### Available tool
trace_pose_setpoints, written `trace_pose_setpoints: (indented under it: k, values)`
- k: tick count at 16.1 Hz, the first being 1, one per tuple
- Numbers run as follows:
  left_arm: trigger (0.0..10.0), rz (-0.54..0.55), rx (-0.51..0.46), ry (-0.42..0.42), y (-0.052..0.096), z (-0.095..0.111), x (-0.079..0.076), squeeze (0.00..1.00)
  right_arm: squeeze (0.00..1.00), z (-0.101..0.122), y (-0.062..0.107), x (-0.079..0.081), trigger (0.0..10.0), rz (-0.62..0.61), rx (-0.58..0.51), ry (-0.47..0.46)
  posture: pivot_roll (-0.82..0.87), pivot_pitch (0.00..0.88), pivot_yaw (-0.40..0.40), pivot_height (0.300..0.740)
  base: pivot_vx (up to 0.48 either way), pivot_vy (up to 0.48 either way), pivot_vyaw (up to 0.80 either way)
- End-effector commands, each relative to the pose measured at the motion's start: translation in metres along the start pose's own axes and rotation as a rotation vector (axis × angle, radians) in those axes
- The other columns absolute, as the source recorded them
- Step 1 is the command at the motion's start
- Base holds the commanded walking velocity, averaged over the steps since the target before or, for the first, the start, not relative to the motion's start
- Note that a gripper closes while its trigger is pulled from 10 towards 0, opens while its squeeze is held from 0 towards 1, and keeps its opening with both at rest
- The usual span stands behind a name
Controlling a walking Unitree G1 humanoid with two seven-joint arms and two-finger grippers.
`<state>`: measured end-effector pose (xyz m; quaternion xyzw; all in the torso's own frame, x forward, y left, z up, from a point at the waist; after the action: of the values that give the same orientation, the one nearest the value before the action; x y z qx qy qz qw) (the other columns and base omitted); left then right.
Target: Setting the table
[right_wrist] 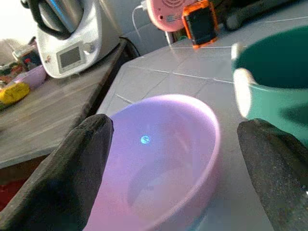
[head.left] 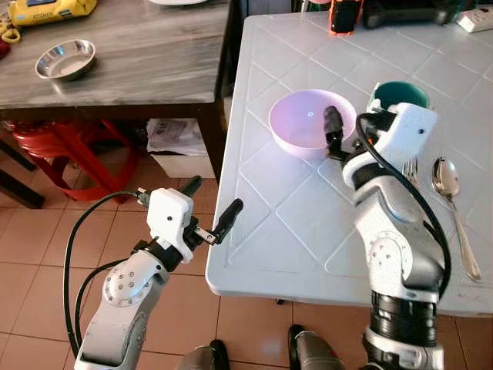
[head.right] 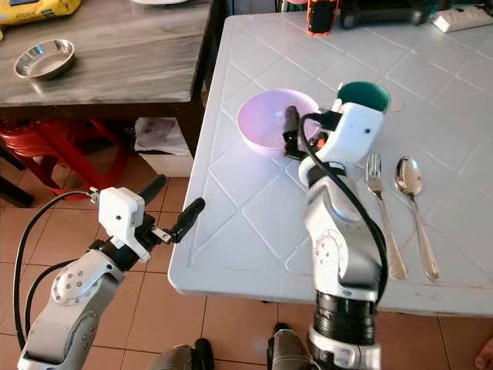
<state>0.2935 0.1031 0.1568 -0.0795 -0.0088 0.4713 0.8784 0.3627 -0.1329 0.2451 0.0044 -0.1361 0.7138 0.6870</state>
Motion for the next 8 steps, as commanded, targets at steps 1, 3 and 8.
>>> trace_pose_setpoints:
  k: [1, 3, 8]
  values:
    - [10.0, -0.01, 0.006, -0.004, 0.003, 0.001, -0.002, 0.0, 0.0, -0.001, -0.002, 0.009, 10.0, 0.022, 0.013, -0.027, -0.14, 0.258, 0.109, 0.74, 0.0, 0.0, 0.0]
    - [10.0, -0.012, 0.007, 0.0, 0.002, 0.0, -0.003, 0.0, 0.0, -0.006, -0.001, 0.015, 10.0, 0.028, 0.04, -0.081, -0.14, 0.258, 0.107, 0.74, 0.0, 0.0, 0.0]
    - [10.0, -0.009, 0.01, 0.002, 0.002, 0.0, -0.003, 0.0, 0.0, -0.004, 0.007, 0.022, 10.0, 0.029, 0.05, -0.128, -0.14, 0.262, 0.109, 0.74, 0.0, 0.0, 0.0]
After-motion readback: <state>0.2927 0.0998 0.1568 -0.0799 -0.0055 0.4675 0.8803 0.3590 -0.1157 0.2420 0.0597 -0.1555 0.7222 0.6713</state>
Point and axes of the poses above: a point about 5 cm out from each wrist's last joint towards the gripper, its own y axis pointing back from the gripper into the wrist, its own z axis along the axis of the wrist's last joint, x = y × z, the point moved 4 cm from there along -y, pointing out of the wrist towards the gripper, and after that the axes turned 7 degrees about y, right-handed, at the moved point
